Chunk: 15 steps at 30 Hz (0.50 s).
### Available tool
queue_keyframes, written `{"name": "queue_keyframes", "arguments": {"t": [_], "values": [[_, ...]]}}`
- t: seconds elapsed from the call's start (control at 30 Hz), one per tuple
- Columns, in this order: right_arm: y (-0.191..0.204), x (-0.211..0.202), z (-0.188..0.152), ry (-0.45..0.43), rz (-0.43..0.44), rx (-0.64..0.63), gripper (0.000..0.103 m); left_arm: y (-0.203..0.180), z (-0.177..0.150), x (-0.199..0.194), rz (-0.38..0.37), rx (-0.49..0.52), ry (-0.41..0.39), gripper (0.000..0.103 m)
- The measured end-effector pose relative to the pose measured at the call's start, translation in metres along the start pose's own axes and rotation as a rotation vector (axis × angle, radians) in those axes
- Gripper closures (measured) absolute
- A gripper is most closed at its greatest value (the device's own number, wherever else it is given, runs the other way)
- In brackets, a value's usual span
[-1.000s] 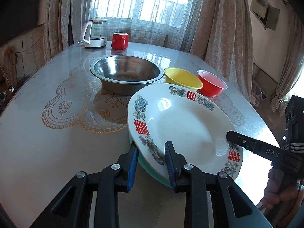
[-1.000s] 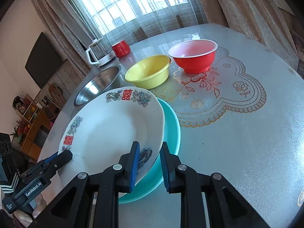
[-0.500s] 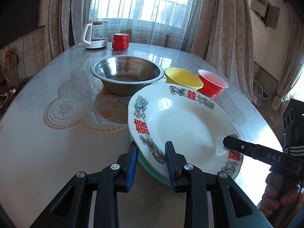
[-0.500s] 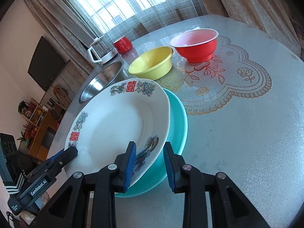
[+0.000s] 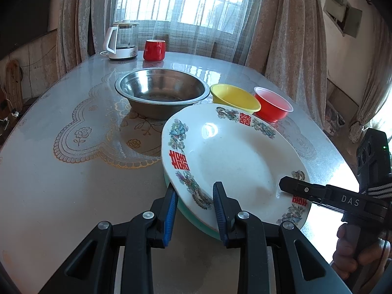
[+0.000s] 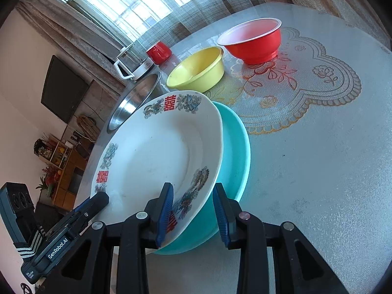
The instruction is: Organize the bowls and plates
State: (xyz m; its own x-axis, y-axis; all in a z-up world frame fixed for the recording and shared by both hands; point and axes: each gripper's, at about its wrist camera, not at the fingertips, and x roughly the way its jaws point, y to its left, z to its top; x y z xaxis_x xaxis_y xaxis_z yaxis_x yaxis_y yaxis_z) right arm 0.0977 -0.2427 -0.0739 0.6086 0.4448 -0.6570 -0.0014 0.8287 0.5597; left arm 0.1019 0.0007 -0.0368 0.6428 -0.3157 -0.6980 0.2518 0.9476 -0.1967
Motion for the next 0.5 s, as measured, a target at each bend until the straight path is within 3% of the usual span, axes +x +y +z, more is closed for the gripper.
{"name": "queue_keyframes", "arguments": {"t": [0.5], "values": [[0.0097, 0.0025, -0.0018, -0.023, -0.050, -0.071, 0.078, -0.0018, -0.0030, -0.0013, -0.027, 0.023, 0.010, 0.072]]}}
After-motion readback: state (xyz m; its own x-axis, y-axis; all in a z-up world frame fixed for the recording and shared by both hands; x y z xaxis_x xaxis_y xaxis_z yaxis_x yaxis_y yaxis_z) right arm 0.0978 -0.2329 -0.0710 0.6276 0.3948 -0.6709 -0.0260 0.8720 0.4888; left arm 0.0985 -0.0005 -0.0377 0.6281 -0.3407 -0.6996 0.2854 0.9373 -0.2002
